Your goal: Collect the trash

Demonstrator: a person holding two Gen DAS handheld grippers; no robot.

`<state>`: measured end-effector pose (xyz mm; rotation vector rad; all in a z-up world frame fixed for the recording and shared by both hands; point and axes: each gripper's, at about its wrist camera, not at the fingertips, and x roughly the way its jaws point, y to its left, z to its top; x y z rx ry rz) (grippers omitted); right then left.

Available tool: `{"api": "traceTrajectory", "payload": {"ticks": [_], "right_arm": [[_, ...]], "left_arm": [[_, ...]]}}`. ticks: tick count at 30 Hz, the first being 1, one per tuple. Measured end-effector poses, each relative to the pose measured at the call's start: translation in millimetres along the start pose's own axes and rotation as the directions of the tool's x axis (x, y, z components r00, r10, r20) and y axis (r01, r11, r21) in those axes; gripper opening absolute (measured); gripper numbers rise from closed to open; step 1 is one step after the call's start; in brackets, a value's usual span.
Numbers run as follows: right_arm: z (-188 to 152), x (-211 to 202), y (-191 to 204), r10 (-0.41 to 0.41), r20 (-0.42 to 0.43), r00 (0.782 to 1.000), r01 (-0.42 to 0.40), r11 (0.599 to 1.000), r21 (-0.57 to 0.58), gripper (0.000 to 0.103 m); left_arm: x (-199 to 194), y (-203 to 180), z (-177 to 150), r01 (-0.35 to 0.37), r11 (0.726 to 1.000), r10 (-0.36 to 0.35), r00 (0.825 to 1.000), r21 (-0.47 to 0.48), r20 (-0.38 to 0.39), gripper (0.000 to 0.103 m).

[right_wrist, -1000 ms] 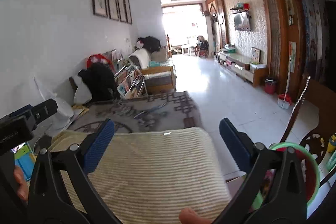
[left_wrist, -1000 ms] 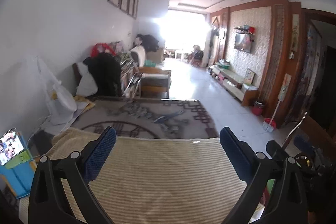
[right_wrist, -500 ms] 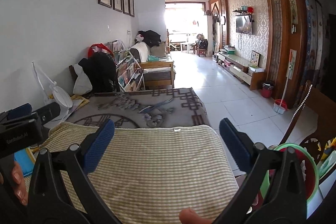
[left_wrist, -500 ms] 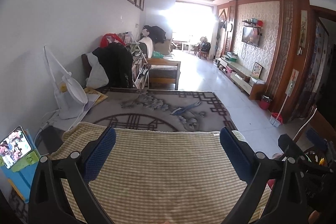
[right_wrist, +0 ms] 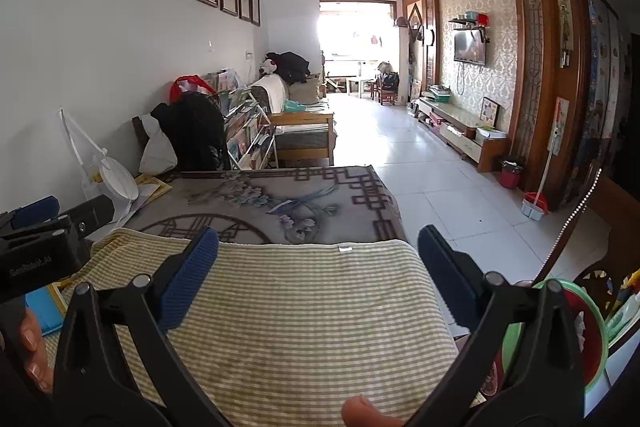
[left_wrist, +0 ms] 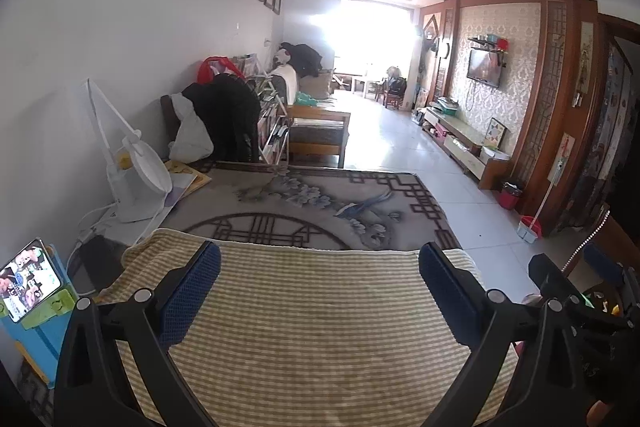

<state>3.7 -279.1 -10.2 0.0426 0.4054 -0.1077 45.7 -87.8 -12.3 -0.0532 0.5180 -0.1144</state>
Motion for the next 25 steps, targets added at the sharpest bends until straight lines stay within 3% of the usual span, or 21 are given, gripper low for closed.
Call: {"api": "traceTrajectory", "payload": {"ticks": [10,17,19,22,25], "right_arm": [[1.3,5.4,3.4,0.017,-0.013,1.0,-0.017,1.0,-0.01,0.098],[-5.6,17.4,3.4,0.033,-0.056,0.998,-0.033,0.999,-0.001,0.098],[-14.5,30.5,5.6,0.048,-0.097,0.994,-0.049,0.999,-0.002,0.098],[-41.8,65.5,10.9,0.062,-0.207,0.976,-0.065,0.998,-0.009,0.098],[-80.5,114.0,12.6,0.057,-0.33,0.942,-0.058,0.998,0.007,0.098]], "left_arm": [[2.7,8.7,0.4,-0.029,0.999,0.029,1.0,-0.021,-0.006,0.095],[11.8,15.8,-8.4,0.001,1.0,-0.002,0.999,-0.016,-0.036,0.095],[27.1,25.5,-17.8,-0.034,0.999,0.033,0.996,-0.012,-0.082,0.095],[59.3,49.0,-39.4,-0.01,0.999,0.002,0.981,-0.037,-0.195,0.095],[95.8,90.0,-80.1,-0.142,0.99,0.13,0.95,-0.024,-0.282,0.095]]}}
